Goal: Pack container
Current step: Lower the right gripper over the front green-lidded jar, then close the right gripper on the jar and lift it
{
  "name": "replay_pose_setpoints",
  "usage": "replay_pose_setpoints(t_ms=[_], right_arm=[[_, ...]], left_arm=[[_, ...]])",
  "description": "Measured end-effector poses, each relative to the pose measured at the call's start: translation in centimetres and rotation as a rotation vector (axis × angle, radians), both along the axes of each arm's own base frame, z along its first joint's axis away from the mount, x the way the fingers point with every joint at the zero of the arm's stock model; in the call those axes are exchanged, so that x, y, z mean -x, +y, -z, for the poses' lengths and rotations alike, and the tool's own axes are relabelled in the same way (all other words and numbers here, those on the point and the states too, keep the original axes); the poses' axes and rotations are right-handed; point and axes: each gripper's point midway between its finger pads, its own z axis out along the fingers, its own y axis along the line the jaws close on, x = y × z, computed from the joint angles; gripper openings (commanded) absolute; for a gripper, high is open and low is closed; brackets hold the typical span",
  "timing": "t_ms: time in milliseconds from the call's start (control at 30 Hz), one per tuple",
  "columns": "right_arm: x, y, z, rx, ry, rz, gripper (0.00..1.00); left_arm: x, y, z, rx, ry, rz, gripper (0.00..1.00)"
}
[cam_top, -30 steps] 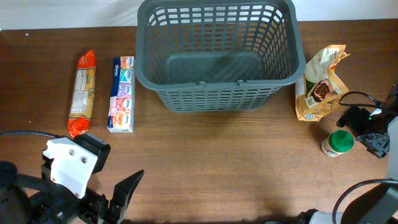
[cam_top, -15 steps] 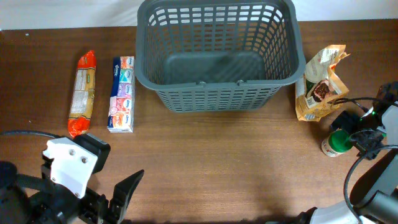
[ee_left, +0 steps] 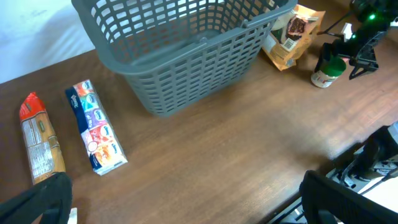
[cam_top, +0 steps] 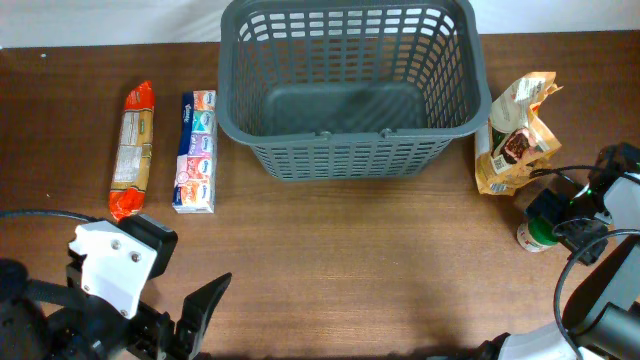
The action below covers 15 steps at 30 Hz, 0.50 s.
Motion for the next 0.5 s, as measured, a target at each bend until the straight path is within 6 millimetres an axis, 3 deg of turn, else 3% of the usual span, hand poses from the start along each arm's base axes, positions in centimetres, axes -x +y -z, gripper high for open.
replay_pose_setpoints(t_ms=[500], right_arm=[[-1.7,2.4,0.6,0.048,0.002,-0.128,0.99]], left_arm=[[0.0,0.0,0.0,0.000,0.000,0.000,0.99]])
